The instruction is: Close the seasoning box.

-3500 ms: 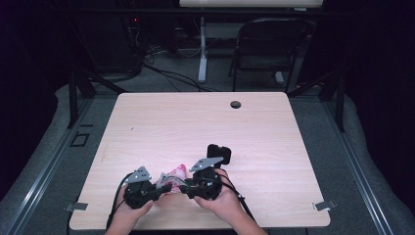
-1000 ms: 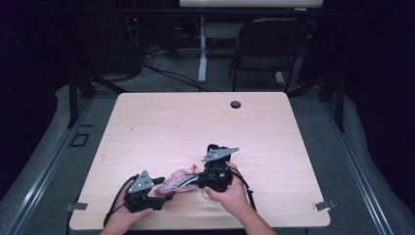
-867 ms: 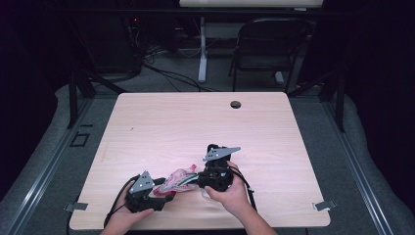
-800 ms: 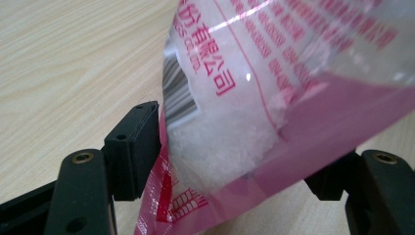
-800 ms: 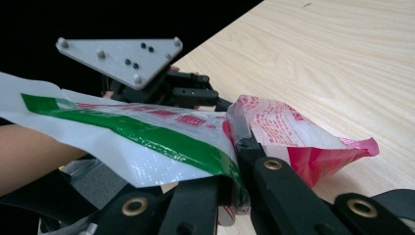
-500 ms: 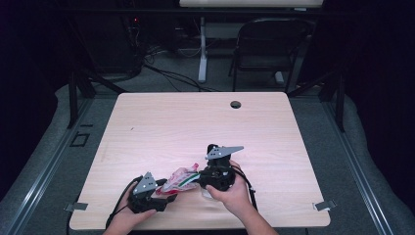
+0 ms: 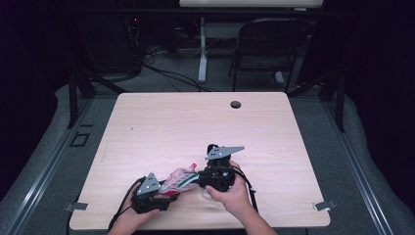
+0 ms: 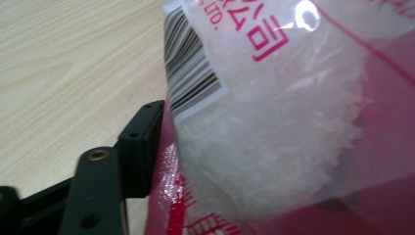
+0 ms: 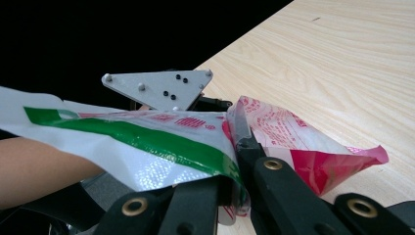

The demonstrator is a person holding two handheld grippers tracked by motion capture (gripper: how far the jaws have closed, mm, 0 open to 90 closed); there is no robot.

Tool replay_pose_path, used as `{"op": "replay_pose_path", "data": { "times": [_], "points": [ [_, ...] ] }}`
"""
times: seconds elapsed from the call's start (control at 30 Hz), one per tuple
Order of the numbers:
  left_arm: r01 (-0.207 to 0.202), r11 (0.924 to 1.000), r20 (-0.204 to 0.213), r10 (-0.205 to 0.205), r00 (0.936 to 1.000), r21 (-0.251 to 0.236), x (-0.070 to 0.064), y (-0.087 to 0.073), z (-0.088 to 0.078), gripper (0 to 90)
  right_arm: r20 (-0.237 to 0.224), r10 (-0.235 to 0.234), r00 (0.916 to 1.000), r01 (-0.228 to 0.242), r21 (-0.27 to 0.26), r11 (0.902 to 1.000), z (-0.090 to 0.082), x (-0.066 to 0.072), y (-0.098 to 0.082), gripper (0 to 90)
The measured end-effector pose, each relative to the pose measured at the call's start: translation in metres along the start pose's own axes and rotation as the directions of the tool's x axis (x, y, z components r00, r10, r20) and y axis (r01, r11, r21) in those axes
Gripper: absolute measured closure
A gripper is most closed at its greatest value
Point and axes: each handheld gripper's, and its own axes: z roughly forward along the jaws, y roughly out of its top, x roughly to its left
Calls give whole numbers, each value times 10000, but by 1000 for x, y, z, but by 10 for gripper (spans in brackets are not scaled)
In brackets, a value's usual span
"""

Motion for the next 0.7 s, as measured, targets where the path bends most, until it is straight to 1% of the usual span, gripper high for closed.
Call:
{"op": "replay_pose_path", "data": {
  "times": [0.03,0.17,0.27,0.37,0.57,0.6,0.7],
  "points": [
    [31,10000,-10,-31,10000,-11,0,0,0,445,-5,5,10000,-5,8,10000,0,0,0,900],
    [89,9999,-124,-90,9999,-72,1,0,-1,484,12,44,10000,-44,-13,10000,0,-1,0,900],
    [220,9997,-95,-221,9997,-135,1,0,-2,515,-89,91,9999,-91,-38,10000,-1,-2,-1,900],
    [247,9996,-184,-249,9995,-140,1,0,-2,538,-97,134,9999,-135,-88,9999,-2,-3,-1,900],
    [-25,10000,-448,25,9990,-9,-1,2,-2,584,-20,234,9997,-234,-61,9997,-2,-5,-2,900],
    [-104,9999,-534,108,9985,70,-1,3,-3,589,24,230,9997,-230,-46,9997,-2,-5,-2,900],
    [-257,9997,-890,258,9957,14,-2,4,-4,606,130,162,9998,-161,-56,9999,-2,-5,-2,900]
  ]
}}
